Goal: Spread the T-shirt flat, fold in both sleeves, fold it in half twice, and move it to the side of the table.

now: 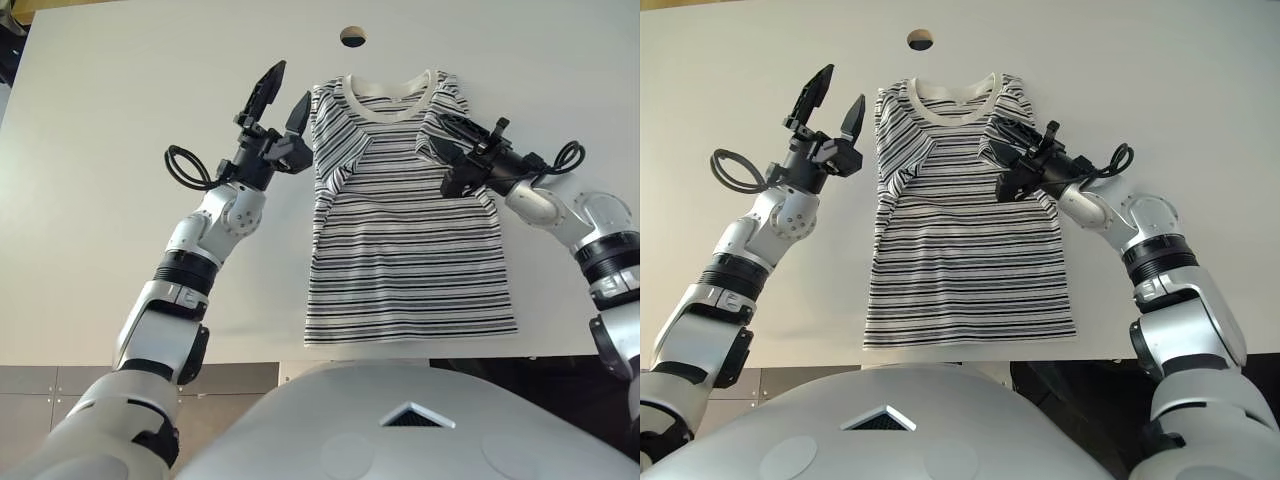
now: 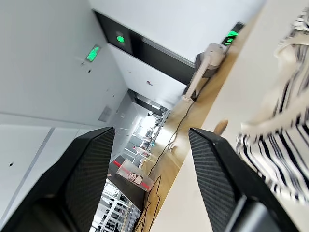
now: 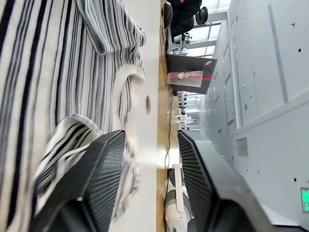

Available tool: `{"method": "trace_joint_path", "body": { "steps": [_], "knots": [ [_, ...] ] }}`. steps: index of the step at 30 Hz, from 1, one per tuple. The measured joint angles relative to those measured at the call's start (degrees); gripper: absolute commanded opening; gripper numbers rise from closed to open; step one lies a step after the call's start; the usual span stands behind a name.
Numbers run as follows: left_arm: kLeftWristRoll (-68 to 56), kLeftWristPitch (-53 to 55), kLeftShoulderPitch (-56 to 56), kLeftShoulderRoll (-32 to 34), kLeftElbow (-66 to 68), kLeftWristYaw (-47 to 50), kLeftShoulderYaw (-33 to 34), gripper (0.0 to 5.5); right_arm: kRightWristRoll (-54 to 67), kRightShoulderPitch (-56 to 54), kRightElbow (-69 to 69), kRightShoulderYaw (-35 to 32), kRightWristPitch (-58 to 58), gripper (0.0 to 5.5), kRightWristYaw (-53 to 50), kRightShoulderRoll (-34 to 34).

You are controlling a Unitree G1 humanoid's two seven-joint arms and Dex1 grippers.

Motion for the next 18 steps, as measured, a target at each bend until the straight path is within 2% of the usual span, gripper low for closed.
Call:
{"method": "trace_joint_path", "body": {
  "steps": [1,4,6,8,10,12,15,18],
  "knots": [
    [-1.3,-1.3,0.9,1.8,-1.4,-2.5,0.2,2.84,4.8,3.1,-3.9,-2.3,-0.9,2.72,1.8,-1.8],
    [-7.6,-7.4,9.0,10.9,-7.5,-14.1,0.2,2.84,21.0,17.1,-15.2,-9.7,-2.6,2.79,8.5,-10.6],
    [-12.6,-10.2,17.1,17.6,-13.5,-21.3,0.1,3.15,26.5,26.6,-21.3,-13.6,-2.6,2.84,11.9,-15.3],
    [-16.0,-10.7,22.9,21.8,-18.1,-26.9,0.5,3.49,25.9,34.6,-26.4,-17.2,-1.4,2.84,13.8,-18.1],
    [-18.7,-9.6,29.1,26.5,-23.6,-32.1,2.0,3.49,19.8,44.9,-30.8,-22.6,2.5,2.84,15.7,-22.0],
    [-20.4,-8.0,35.6,32.1,-28.8,-37.8,3.1,3.49,13.2,51.7,-33.6,-25.2,6.4,2.84,20.3,-26.4],
    [-22.9,-8.4,37.0,35.1,-32.8,-44.6,2.4,3.49,10.7,56.1,-38.1,-28.1,7.7,2.84,25.2,-29.2],
    [-23.4,-8.5,35.3,35.4,-36.0,-50.6,0.6,3.49,10.3,59.0,-40.7,-31.8,7.9,2.84,29.3,-30.9]
  ]
}}
